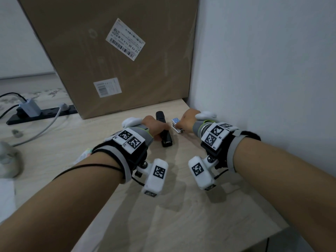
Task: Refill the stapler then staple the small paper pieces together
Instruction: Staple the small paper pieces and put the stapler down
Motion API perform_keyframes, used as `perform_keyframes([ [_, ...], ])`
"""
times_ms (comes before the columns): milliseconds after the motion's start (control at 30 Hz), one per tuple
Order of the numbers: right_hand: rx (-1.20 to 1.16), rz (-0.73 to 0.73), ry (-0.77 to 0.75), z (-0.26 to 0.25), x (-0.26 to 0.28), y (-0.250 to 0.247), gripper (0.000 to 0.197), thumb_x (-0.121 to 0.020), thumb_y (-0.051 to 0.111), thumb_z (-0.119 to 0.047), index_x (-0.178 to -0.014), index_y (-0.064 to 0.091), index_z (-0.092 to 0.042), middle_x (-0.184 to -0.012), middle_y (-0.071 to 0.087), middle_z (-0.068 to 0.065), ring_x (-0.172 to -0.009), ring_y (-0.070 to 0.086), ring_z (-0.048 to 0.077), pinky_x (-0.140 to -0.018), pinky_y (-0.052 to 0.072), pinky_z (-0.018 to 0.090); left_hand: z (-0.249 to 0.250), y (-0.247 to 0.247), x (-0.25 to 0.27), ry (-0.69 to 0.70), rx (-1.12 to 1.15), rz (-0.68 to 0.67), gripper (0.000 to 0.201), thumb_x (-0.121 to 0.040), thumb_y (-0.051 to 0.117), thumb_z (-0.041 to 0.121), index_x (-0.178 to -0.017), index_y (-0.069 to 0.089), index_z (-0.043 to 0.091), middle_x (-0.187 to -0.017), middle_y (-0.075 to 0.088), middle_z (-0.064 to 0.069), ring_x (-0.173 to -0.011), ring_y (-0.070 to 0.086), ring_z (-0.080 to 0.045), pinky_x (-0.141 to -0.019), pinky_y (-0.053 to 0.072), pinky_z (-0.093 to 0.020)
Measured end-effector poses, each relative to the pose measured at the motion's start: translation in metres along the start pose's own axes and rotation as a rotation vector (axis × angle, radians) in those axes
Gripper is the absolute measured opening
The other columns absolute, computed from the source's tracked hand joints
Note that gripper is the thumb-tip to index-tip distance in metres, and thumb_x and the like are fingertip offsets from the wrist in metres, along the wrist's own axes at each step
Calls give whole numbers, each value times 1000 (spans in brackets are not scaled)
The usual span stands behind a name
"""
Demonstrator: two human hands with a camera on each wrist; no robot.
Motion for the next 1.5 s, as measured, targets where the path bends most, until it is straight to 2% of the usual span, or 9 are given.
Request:
perform_keyframes([
  [133,69,-31,-1,0,2,6,43,-86,59,-31,-54,36,-16,-56,39,4,-54,42,20,-44,25,23,-4,0,-3,0,-35,-52,39,-75,74,17,-104,59,-5,-109,67,-25,-96,69,-36,-83,57,-48],
  [267,58,8,-31,-1,1,7,36,-79,64,-46,-62,53,-16,-63,54,4,-56,50,20,-53,36,22,-7,-2,-4,29,-61,-54,45,-77,73,24,-109,61,-5,-109,68,-22,-97,68,-33,-86,57,-46],
  [633,-204,258,-144,-46,63,-18,26,-92,42,-18,-92,66,-8,-98,70,11,-88,62,31,-70,40,26,-31,-112,11,112,-444,144,17,-90,54,16,-76,48,9,-77,51,-9,-70,51,-25,-63,43,-31],
  [800,-251,96,-273,-101,107,23,26,-87,47,-23,-95,69,-11,-97,72,11,-93,66,31,-85,55,36,-80,-176,30,-25,-749,120,37,-91,54,29,-60,39,15,-66,35,1,-58,36,-12,-53,30,-23],
  [900,-183,-113,-343,-129,131,64,28,-88,48,-18,-101,70,-6,-100,73,16,-88,67,30,-87,56,42,-105,-190,55,-99,-832,71,37,-91,54,38,-98,63,3,-96,55,-8,-89,54,-18,-70,33,-23],
  [1033,-140,-312,-331,-139,142,108,33,-91,45,-12,-118,64,-6,-117,67,13,-95,63,27,-89,53,34,-122,-187,64,-92,-535,91,64,-82,69,27,-137,44,6,-136,52,-16,-122,54,-31,-87,46,-32],
  [1167,-145,-360,-311,-142,142,119,44,-92,45,-10,-135,51,-12,-134,55,11,-112,58,30,-88,53,33,-120,-173,67,-15,-357,-1,26,-78,66,18,-102,60,13,-110,59,-17,-99,59,-29,-93,49,-42],
  [1333,-237,-332,-268,-129,135,111,31,-93,45,-6,-120,60,-9,-83,51,2,-57,38,11,-47,28,19,-108,-138,63,50,-205,-137,12,-86,52,9,-96,59,9,-89,54,-14,-76,51,-25,-72,45,-35],
  [1500,-206,-253,-209,-114,126,94,36,-92,45,-5,-125,61,-4,-125,62,13,-102,61,27,-84,49,30,-89,-108,54,132,-364,-119,16,-88,49,8,-94,63,12,-90,58,-8,-84,54,-24,-82,51,-36],
])
Point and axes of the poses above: each hand's wrist, its own x-axis away from the middle knuckle, its own y-axis out of the palm, z = x × y, the point moved 5 cm from there along -x, towards the middle knuckle
